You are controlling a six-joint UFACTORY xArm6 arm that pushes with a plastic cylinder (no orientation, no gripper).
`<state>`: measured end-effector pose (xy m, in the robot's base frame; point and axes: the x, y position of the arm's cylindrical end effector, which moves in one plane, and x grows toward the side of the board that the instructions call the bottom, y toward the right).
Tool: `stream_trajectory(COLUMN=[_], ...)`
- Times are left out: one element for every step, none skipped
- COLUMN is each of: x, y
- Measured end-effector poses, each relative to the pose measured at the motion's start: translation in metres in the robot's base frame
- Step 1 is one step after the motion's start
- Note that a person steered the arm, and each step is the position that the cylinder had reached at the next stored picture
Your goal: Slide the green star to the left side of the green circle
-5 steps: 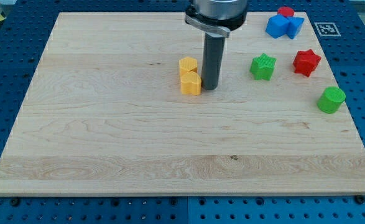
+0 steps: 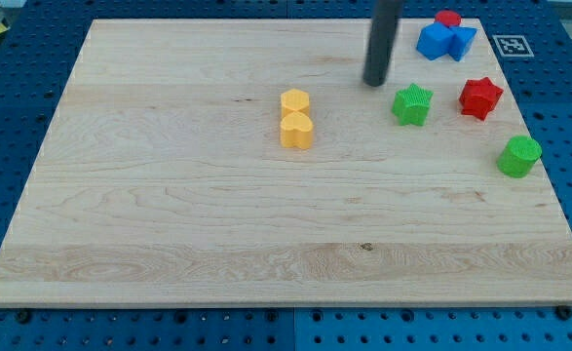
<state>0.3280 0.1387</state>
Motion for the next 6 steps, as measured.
stream_trajectory(x=[0.036,0.072,0.071,0.052,0.033,0.022], y=[0.049,0.078,0.067,0.027,-0.016,-0.040])
